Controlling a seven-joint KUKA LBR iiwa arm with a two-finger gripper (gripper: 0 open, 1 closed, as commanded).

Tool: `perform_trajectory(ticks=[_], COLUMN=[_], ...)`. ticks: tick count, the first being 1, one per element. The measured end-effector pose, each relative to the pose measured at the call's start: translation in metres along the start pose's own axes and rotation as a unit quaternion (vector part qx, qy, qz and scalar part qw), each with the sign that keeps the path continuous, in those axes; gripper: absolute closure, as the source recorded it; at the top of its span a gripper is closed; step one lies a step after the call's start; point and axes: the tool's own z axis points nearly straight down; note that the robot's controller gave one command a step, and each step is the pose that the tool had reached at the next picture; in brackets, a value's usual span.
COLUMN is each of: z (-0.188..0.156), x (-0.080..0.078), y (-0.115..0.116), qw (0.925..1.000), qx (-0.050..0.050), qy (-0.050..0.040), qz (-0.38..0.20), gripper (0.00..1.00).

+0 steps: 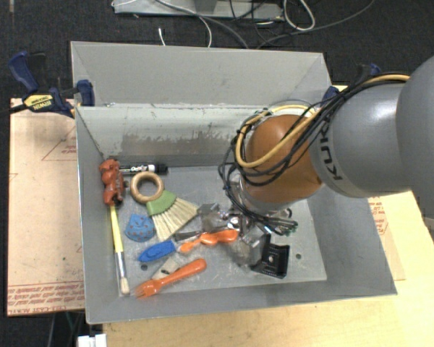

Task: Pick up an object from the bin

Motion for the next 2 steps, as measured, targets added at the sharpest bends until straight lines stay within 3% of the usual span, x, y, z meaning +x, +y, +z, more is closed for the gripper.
perform_trajectory(ticks=[1, 2], z=[0.0054, 0.0052], x=[0.0074, 0.0074], y=[0.0035, 0.0035], qw=[0.9933, 0.9933], qx=[-0.004, -0.004], qy=[0.0055, 0.0056], qz=[0.116, 0.116], gripper=[1.00, 1.00])
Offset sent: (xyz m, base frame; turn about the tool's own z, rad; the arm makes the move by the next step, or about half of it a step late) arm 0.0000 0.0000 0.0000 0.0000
